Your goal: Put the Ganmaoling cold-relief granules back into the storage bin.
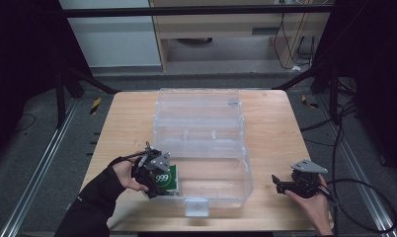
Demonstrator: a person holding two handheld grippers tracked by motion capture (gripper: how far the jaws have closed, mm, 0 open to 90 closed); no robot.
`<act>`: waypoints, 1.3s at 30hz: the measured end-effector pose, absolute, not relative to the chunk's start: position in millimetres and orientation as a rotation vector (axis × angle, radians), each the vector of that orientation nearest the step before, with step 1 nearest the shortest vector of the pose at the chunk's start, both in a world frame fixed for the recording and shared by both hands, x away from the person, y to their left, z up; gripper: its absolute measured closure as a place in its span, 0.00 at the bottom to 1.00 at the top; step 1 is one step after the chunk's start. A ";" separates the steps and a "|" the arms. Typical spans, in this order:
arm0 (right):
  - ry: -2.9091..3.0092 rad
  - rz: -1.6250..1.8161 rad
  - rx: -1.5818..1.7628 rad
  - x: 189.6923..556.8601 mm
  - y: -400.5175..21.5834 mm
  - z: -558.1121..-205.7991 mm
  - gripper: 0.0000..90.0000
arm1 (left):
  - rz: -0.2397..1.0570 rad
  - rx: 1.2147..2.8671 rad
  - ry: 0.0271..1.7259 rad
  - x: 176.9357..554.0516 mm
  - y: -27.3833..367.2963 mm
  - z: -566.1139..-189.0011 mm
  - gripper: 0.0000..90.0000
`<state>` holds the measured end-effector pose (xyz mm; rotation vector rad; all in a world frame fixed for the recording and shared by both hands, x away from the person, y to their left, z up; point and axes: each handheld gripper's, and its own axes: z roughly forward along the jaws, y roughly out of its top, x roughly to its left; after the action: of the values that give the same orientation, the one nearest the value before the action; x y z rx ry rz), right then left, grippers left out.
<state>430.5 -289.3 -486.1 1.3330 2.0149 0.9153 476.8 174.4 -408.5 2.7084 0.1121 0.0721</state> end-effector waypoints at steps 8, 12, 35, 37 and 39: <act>2.014 0.919 1.336 430.4 -289.1 -485.9 0.03 | 0.131 2.656 0.126 476.0 180.8 -391.0 0.12; 2.011 0.921 1.337 430.2 -289.9 -485.5 0.03 | 0.167 2.619 0.145 473.3 188.4 -380.9 0.13; 2.008 0.913 1.348 429.2 -292.3 -486.2 0.04 | 0.322 2.320 0.575 454.7 278.7 -379.7 0.25; 2.008 0.913 1.349 429.2 -292.4 -486.3 0.04 | 0.336 2.293 0.629 454.8 286.4 -386.6 0.25; 2.008 0.912 1.349 429.3 -292.3 -486.5 0.04 | 0.347 2.262 0.683 455.3 293.1 -393.5 0.25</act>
<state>429.3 -292.3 -486.5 1.3491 2.0076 0.9119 455.3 293.1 -393.5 2.2616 0.6825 0.3471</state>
